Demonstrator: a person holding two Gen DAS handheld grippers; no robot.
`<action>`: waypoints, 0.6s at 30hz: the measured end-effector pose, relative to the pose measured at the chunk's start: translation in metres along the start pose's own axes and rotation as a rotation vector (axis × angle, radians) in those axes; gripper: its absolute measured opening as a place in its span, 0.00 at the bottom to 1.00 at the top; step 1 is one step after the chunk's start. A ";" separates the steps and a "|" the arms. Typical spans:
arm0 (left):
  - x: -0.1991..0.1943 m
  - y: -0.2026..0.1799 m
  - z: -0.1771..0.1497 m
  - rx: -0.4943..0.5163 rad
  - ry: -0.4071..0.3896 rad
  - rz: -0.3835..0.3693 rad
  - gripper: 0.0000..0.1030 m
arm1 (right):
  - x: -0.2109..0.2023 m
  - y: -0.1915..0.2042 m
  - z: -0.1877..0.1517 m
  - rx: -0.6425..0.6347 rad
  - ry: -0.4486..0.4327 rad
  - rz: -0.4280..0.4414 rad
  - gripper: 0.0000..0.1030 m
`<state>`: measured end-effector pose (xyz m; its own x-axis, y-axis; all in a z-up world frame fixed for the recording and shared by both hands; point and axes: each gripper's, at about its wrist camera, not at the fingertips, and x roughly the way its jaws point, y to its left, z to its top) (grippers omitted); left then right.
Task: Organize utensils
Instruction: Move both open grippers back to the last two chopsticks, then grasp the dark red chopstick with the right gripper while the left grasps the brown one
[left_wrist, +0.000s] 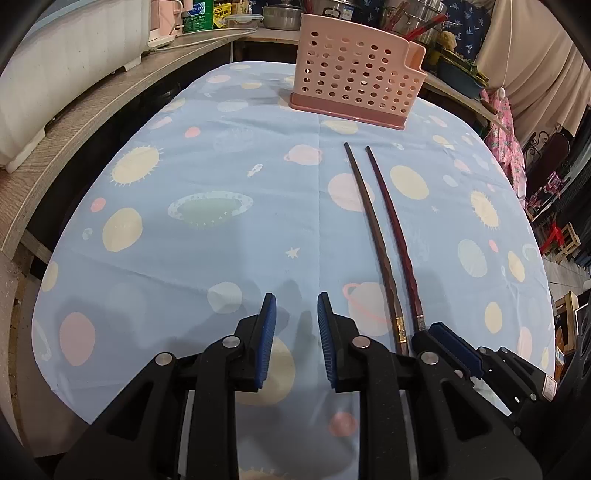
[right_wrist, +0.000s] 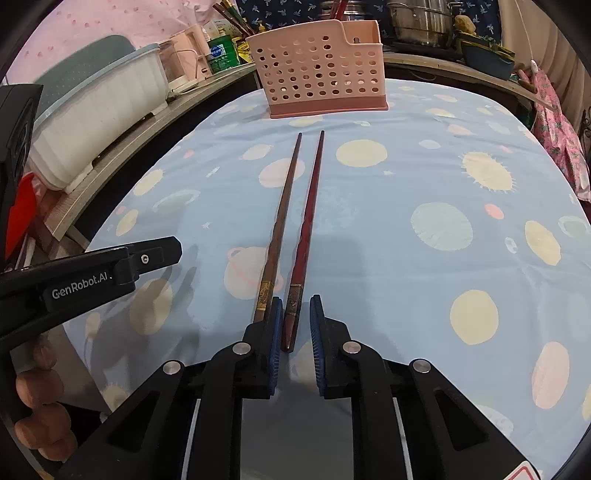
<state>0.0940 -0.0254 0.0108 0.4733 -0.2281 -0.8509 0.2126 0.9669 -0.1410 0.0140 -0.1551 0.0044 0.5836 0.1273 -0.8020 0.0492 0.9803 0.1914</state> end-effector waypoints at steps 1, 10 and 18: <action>0.000 0.000 0.000 0.000 0.001 0.000 0.22 | 0.000 -0.001 0.000 0.001 -0.001 -0.002 0.10; 0.000 -0.006 -0.003 0.015 0.003 -0.001 0.29 | -0.006 -0.015 -0.005 0.031 -0.014 -0.024 0.07; 0.001 -0.016 -0.005 0.036 0.010 -0.009 0.35 | -0.015 -0.035 -0.010 0.078 -0.028 -0.050 0.07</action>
<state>0.0863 -0.0407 0.0099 0.4626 -0.2349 -0.8549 0.2471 0.9602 -0.1302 -0.0050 -0.1900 0.0042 0.6009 0.0729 -0.7960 0.1414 0.9704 0.1956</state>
